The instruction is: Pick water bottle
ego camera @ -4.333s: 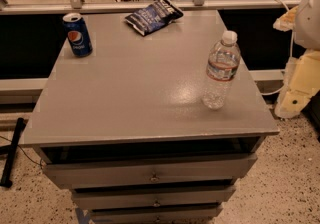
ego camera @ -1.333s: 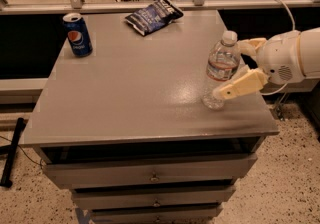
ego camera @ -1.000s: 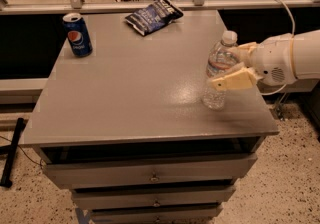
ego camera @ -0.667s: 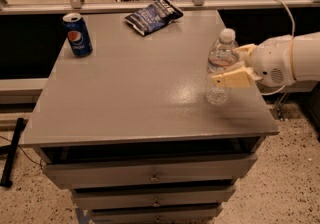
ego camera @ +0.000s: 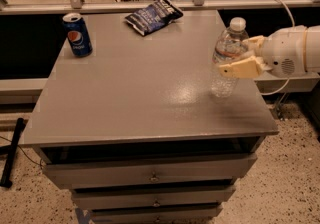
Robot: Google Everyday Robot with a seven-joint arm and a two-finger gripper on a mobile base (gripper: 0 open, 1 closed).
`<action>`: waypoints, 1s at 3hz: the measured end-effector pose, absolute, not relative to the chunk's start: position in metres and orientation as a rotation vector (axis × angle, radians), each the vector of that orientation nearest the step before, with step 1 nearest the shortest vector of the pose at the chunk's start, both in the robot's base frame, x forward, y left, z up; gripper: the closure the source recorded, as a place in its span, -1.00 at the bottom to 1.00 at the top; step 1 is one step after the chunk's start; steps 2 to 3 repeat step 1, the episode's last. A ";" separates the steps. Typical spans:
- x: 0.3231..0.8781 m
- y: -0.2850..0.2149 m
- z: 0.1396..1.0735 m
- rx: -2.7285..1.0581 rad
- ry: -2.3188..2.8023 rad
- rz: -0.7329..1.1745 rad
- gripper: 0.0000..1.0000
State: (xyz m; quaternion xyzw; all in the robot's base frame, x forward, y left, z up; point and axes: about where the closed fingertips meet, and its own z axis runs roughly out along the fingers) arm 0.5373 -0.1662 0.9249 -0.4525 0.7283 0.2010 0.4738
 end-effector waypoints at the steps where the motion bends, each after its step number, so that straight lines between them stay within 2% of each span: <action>1: 0.539 -0.167 0.929 -1.106 1.776 0.488 1.00; 3: 0.539 -0.167 0.929 -1.106 1.776 0.488 1.00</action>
Offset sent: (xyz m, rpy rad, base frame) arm 0.0000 0.0000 0.0000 0.0000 0.0000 0.0000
